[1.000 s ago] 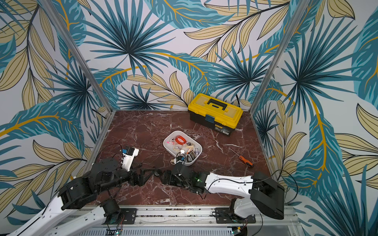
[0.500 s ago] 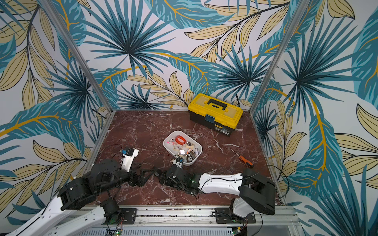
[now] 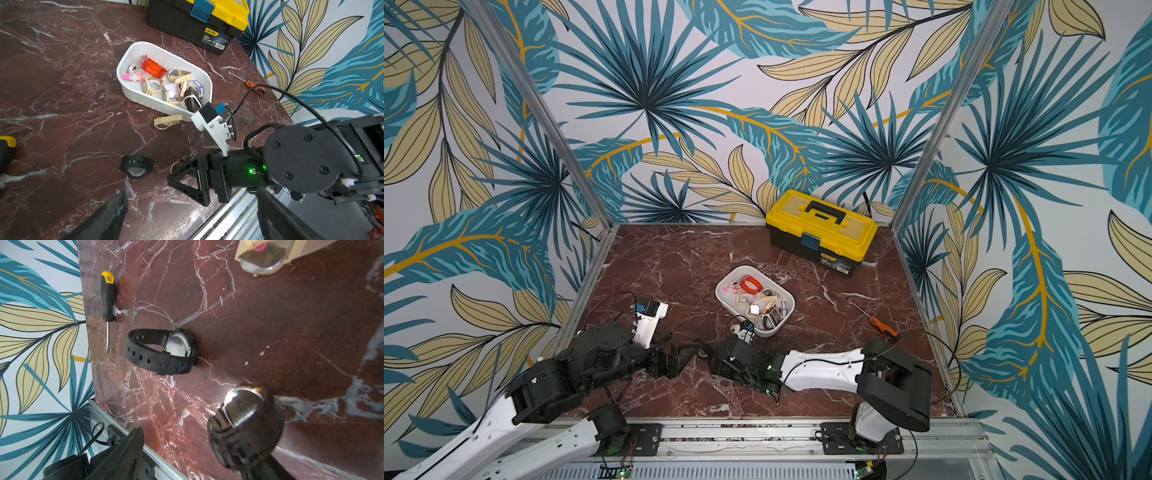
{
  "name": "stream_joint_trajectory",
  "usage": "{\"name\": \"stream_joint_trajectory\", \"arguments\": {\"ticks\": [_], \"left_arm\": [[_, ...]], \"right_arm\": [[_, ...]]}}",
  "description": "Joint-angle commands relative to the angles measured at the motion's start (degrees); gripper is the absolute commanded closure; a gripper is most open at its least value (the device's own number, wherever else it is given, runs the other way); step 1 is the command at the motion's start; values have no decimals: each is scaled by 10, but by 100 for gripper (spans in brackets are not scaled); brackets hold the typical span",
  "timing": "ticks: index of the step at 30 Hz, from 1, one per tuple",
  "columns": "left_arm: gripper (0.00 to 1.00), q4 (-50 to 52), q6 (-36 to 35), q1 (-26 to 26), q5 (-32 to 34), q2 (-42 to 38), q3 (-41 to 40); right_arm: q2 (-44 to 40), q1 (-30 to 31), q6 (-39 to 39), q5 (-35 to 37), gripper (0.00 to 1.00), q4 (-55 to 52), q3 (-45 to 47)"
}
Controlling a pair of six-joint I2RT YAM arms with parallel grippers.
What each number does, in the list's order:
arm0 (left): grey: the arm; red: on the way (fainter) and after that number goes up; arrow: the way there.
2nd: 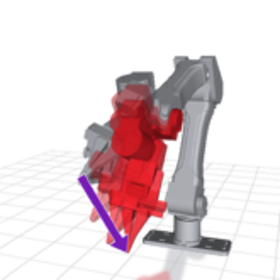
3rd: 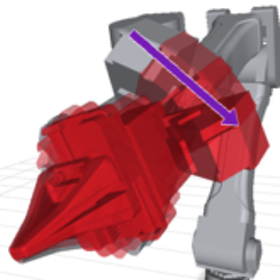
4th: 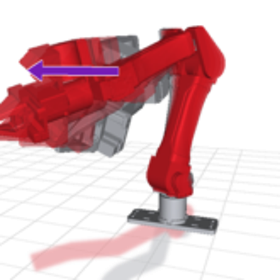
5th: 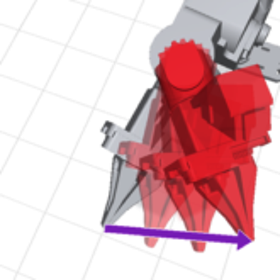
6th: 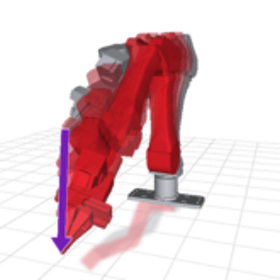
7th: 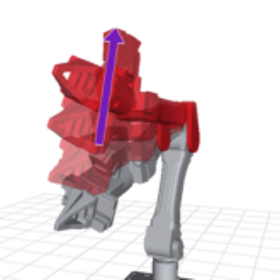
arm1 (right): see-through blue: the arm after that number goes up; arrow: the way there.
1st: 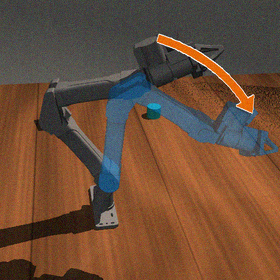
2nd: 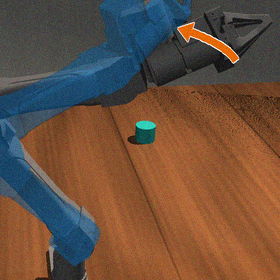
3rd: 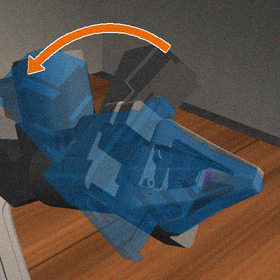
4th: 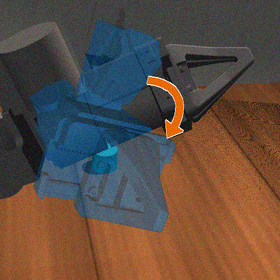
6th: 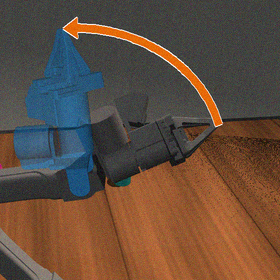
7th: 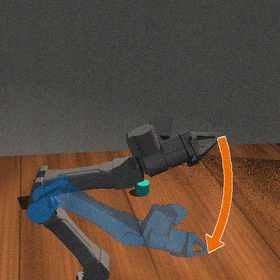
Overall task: Put the watch into the storage box
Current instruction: Pick up the watch at the center of the board.
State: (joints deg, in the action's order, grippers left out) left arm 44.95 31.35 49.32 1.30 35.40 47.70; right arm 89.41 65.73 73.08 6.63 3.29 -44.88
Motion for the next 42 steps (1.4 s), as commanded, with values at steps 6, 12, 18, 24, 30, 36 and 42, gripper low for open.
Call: {"name": "stream_joint_trajectory", "arguments": {"ticks": [6, 12, 18, 24, 30, 36, 42], "left_arm": [[0, 1, -10, 2, 10, 10, -13], [0, 1, -11, 2, 16, 14, -13], [0, 3, -12, 2, 16, 15, -14], [0, 4, -14, 2, 16, 16, -15], [0, 4, -16, 2, 16, 13, -15], [0, 0, -23, 2, 17, 13, -13], [0, -10, -29, 2, 12, 14, -11]], "right_arm": [[17, -9, -14, 20, 40, -33, -19], [36, -16, -25, 9, 53, -33, -29], [48, -18, -41, -1, 72, -45, -47], [57, -20, -71, -5, 91, -104, -83], [29, -19, -106, 14, 100, -186, -120], [-3, -34, -207, 75, 100, -369, -234], [15, -137, -340, 18, 100, -517, -360]]}}
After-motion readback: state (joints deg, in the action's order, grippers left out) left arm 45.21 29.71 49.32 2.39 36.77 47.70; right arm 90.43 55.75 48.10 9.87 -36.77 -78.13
